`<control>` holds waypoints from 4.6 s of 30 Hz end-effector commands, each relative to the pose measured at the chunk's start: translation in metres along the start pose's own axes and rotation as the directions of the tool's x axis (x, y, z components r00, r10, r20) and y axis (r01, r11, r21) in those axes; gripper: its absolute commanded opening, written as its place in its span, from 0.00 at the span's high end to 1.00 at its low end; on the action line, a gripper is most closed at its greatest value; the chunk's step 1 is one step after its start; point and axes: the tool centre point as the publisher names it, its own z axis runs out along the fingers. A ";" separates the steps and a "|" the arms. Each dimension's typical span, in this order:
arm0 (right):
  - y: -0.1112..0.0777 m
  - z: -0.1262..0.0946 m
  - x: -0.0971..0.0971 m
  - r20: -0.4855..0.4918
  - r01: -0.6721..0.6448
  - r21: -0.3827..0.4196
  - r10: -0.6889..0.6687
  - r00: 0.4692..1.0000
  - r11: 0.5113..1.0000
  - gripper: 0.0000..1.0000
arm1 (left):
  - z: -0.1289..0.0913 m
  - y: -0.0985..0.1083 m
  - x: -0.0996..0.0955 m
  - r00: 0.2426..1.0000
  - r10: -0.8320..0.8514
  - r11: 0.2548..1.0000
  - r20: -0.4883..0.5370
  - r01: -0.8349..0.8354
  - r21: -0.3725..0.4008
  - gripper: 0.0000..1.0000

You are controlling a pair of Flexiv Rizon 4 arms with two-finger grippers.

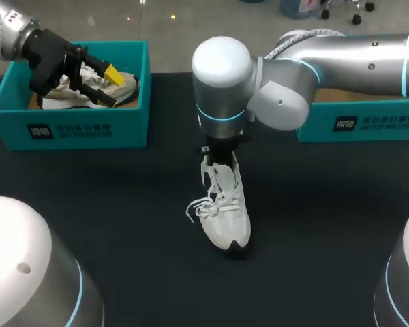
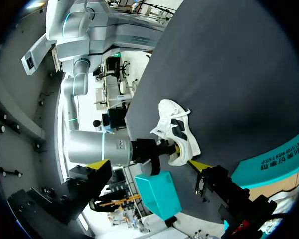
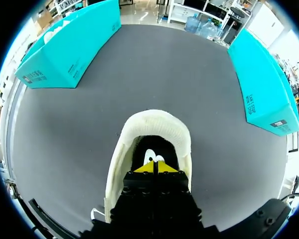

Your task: Take the shoe out of the shoebox, open the shoe tongue, remove and reinsert the insole, then place the shoe into the shoebox

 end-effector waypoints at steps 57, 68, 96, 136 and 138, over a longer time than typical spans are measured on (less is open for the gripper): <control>-0.032 -0.047 0.004 0.106 -0.172 0.436 0.140 0.984 0.883 0.00 | -0.001 0.000 0.000 1.000 0.001 1.000 -0.003 -0.001 0.002 0.00; -0.036 -0.042 0.010 0.085 -0.155 0.452 0.131 0.988 0.879 0.00 | -0.001 0.000 0.000 1.000 0.001 1.000 -0.003 -0.001 0.002 0.00; -0.059 -0.068 0.009 0.124 -0.203 0.444 0.164 0.979 0.873 0.00 | -0.001 0.000 0.000 1.000 0.001 1.000 -0.003 -0.001 0.002 0.00; -0.112 -0.156 0.028 0.140 -0.193 0.406 0.148 0.979 0.893 1.00 | -0.001 0.000 0.000 1.000 0.001 1.000 -0.003 -0.001 0.002 0.00; -0.114 -0.155 0.026 0.142 -0.196 0.408 0.150 0.978 0.892 1.00 | -0.001 0.000 0.000 1.000 0.001 1.000 -0.003 -0.001 0.002 0.00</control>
